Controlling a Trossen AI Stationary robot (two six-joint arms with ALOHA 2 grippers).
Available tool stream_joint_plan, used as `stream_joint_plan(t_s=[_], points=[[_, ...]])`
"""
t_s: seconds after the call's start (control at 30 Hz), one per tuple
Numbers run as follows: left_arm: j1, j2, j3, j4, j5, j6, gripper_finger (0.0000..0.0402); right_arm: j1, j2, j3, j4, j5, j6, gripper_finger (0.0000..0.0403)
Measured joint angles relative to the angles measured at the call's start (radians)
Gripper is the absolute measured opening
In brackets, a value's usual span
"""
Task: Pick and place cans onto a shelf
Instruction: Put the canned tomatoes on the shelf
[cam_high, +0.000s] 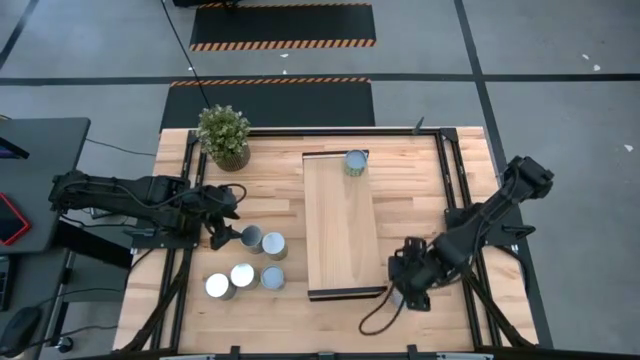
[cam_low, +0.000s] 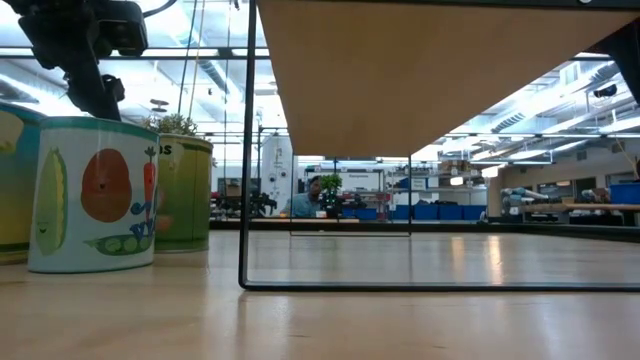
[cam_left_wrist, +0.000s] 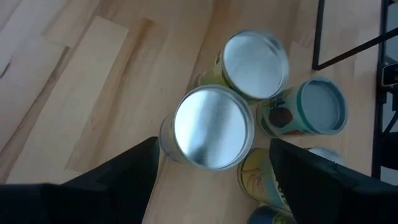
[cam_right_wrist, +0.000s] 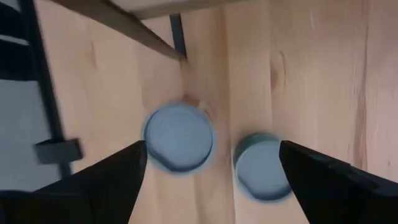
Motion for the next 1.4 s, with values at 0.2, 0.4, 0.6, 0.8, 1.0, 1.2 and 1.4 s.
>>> stream_joint_plan(t_s=[0.2, 0.4, 0.6, 0.8, 1.0, 1.2, 1.4], points=[[0.000, 0.000, 0.000, -0.031, 0.000, -0.024, 0.0309, 0.073, 0.088, 0.000, 0.076, 0.108, 0.000, 0.0374], [0.000, 0.000, 0.000, -0.053, 0.004, -0.028, 0.0309, 0.104, 0.114, 0.000, 0.077, 0.080, 0.107, 0.0376], [0.000, 0.000, 0.000, -0.054, 0.004, -0.026, 0.0309, 0.141, 0.115, -0.015, 0.140, 0.102, 0.116, 0.0376], [0.000, 0.000, 0.000, -0.053, 0.004, -0.027, 0.0309, 0.143, 0.116, -0.063, 0.154, 0.095, 0.164, 0.0379], [0.000, 0.000, 0.000, -0.053, 0.004, -0.027, 0.0309, 0.143, 0.116, -0.072, 0.165, 0.104, 0.156, 0.0397], [0.000, 0.000, 0.000, -0.053, 0.004, -0.027, 0.0309, 0.162, 0.092, -0.120, 0.265, 0.171, 0.226, 0.0397], [0.000, 0.000, 0.000, -0.053, 0.003, -0.027, 0.0309, 0.175, 0.084, -0.166, 0.300, 0.211, 0.240, 0.0399]])
